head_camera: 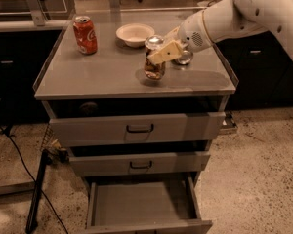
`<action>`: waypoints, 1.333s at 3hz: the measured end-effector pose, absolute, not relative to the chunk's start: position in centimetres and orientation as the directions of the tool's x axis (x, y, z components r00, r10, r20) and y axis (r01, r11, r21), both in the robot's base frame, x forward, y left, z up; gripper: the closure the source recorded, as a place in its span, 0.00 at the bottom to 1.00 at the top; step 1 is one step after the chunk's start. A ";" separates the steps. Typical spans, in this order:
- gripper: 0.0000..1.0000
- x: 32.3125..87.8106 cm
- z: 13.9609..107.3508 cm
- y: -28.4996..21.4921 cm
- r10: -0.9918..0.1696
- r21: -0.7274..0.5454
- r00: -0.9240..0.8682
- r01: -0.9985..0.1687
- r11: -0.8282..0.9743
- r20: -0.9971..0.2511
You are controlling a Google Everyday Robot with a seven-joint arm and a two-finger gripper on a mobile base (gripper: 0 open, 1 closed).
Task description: Pick orange can from bottom drawer and place on counter
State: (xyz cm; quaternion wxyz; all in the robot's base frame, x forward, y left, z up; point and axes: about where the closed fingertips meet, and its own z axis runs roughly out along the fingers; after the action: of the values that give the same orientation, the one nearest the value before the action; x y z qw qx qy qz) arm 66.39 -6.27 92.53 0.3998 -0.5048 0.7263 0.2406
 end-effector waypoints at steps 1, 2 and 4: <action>1.00 66.7 91.8 -6.2 -0.545 -0.046 -0.181 -0.925 0.376 -0.819; 1.00 66.9 91.2 -6.2 -0.548 -0.038 -0.189 -0.926 0.376 -0.815; 1.00 67.0 89.0 -6.0 -0.551 -0.016 -0.210 -0.926 0.377 -0.808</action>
Offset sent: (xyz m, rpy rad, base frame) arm 0.0085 -0.0034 -0.0256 -0.0206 0.0401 -0.0109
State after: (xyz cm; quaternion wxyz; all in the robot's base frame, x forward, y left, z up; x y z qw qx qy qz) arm 66.96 -6.04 89.00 0.3799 -0.5005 0.7376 0.2472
